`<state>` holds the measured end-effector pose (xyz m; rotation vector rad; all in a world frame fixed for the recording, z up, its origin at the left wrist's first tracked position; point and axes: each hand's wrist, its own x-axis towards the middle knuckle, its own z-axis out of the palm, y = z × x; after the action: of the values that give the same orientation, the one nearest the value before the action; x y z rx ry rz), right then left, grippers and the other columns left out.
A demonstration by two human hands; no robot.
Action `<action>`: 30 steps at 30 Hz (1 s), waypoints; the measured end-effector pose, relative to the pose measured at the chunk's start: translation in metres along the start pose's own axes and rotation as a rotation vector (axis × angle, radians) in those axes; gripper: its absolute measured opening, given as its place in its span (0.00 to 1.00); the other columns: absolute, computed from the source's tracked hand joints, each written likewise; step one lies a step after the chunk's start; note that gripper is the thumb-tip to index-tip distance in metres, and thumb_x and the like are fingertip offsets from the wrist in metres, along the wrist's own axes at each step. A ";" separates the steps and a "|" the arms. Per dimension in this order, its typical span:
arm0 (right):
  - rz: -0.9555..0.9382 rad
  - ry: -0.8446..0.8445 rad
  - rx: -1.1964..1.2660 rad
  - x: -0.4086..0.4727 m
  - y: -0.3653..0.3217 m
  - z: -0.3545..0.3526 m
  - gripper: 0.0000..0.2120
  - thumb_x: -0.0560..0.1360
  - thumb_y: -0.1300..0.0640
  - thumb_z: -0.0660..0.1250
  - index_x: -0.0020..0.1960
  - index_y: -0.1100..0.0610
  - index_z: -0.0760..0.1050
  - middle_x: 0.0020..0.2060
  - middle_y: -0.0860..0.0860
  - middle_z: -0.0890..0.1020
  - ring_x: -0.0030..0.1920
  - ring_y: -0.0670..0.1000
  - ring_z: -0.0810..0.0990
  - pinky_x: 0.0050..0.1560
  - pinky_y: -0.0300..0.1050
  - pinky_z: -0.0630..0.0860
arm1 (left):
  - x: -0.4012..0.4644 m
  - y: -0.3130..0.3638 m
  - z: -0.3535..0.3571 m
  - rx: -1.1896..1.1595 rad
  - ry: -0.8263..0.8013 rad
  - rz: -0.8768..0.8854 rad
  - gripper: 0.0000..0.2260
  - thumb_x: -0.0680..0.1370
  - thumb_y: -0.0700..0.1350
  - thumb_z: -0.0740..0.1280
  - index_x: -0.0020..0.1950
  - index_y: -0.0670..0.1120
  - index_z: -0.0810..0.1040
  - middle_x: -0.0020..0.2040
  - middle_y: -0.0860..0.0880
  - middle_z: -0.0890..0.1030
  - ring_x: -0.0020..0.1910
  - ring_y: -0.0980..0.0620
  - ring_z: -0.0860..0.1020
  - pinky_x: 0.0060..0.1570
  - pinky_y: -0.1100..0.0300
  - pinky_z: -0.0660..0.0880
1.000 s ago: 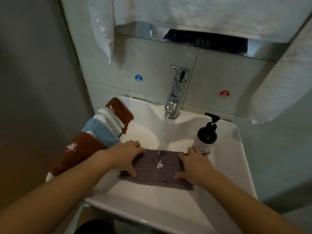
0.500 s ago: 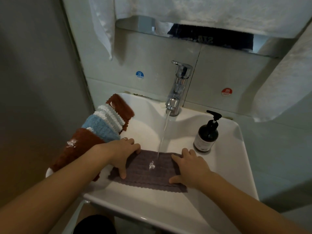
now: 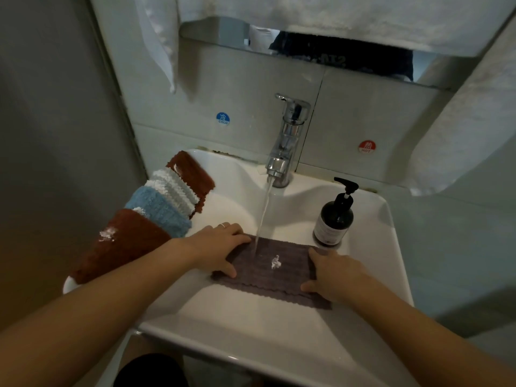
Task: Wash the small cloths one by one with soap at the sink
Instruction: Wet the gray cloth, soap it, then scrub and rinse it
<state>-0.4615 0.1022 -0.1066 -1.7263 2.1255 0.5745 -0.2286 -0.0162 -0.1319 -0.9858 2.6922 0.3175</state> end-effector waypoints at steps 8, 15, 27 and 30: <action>-0.029 0.068 0.052 0.020 -0.026 -0.007 0.43 0.74 0.32 0.62 0.80 0.49 0.49 0.69 0.56 0.71 0.66 0.58 0.73 0.61 0.51 0.72 | -0.005 -0.025 -0.009 0.031 -0.014 -0.128 0.40 0.74 0.58 0.71 0.79 0.52 0.55 0.73 0.50 0.62 0.69 0.47 0.65 0.67 0.48 0.67; -0.102 0.091 0.125 0.023 -0.048 -0.001 0.44 0.72 0.30 0.63 0.79 0.46 0.49 0.70 0.55 0.71 0.66 0.58 0.73 0.62 0.52 0.72 | -0.017 -0.042 -0.018 0.058 -0.098 -0.168 0.43 0.69 0.52 0.77 0.78 0.49 0.57 0.70 0.49 0.64 0.67 0.48 0.66 0.66 0.52 0.69; -0.139 0.043 -0.019 -0.005 -0.042 0.011 0.43 0.71 0.29 0.63 0.78 0.44 0.49 0.64 0.54 0.74 0.60 0.57 0.76 0.56 0.51 0.73 | -0.028 -0.018 -0.019 0.063 -0.200 -0.129 0.43 0.62 0.54 0.81 0.70 0.51 0.63 0.65 0.50 0.68 0.61 0.49 0.67 0.60 0.52 0.71; -0.118 0.027 -0.065 -0.011 -0.026 0.010 0.43 0.72 0.30 0.63 0.78 0.44 0.49 0.64 0.54 0.74 0.60 0.57 0.76 0.55 0.50 0.72 | -0.025 -0.007 -0.013 0.008 -0.156 -0.081 0.42 0.63 0.57 0.80 0.70 0.51 0.63 0.64 0.51 0.68 0.59 0.51 0.67 0.59 0.52 0.72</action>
<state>-0.4333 0.1117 -0.1125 -1.8908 2.0270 0.5961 -0.2074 -0.0103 -0.1122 -1.0199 2.5045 0.3516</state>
